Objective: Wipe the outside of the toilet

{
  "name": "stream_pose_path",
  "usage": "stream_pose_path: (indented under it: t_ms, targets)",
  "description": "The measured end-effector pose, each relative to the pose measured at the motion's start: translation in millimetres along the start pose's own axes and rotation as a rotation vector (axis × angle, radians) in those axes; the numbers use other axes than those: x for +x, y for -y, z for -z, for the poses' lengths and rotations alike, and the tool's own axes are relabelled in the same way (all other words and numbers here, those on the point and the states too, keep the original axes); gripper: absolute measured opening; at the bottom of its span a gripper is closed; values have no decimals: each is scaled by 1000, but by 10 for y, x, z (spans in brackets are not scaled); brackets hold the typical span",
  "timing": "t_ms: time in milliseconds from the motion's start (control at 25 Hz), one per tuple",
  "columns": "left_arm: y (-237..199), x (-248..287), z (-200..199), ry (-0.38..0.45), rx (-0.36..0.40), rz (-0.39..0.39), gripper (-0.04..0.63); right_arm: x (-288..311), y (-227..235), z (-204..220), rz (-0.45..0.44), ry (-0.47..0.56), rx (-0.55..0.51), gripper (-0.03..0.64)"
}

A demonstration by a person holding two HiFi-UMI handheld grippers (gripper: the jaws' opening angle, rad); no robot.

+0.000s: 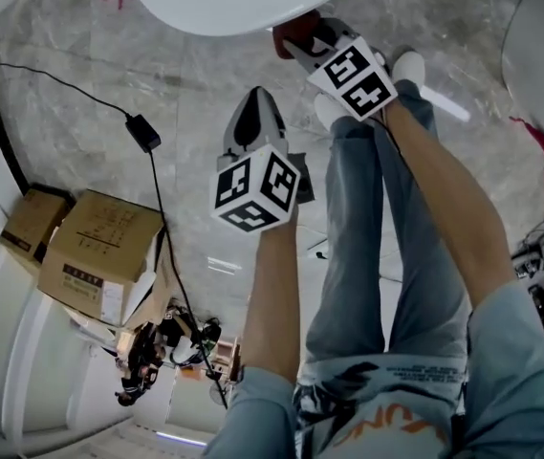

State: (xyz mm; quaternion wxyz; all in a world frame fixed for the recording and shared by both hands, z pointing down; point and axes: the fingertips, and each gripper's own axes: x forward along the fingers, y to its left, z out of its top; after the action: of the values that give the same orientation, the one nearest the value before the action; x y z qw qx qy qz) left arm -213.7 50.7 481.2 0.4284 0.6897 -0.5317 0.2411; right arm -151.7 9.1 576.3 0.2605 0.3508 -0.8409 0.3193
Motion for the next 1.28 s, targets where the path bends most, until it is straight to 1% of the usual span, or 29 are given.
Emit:
stream_pose_path:
  t_ms: [240,360,440,560,680,840,920,1040,1120,1280]
  targets:
    - [22,-334,-271,30,-21,-7,-8,-525,-302,-248,-23,3,41,89]
    - [68,-440,-482,53,-25,-4,-8,-806,-334,-488,-13,33,64,89]
    - [78,-521,-612,69,-31,-10,-8,-1007,-381,-608,-9,42,102,89]
    - [102,-604,-874,113,-41,-36,-8,-1298,-382,-874,-21,68,134,89]
    - [156,-779,-1238,160,-26,-62,-8,-1568,-365,-1299,-25,115,146,89]
    - [337,-1247,-1702,217,-11,-61,-8,-1996,-466,-1909,-17,187,179,89]
    - [453,-1512,-2003,259,-14,-52,-8,-2213,-501,-2304,-13,242,193,89]
    - [662,-2008,-2504,349,-43,-40,-8,-2571,-595,-2964,-16,329,163,89]
    - [834,-2388,-2802,416,-43,-31,-8,-2880,-716,-3362,-16,389,139,89]
    - [1146,-2995,-3400,538,45,-19,-8,-3471,-1008,-4153,-12,533,57,89]
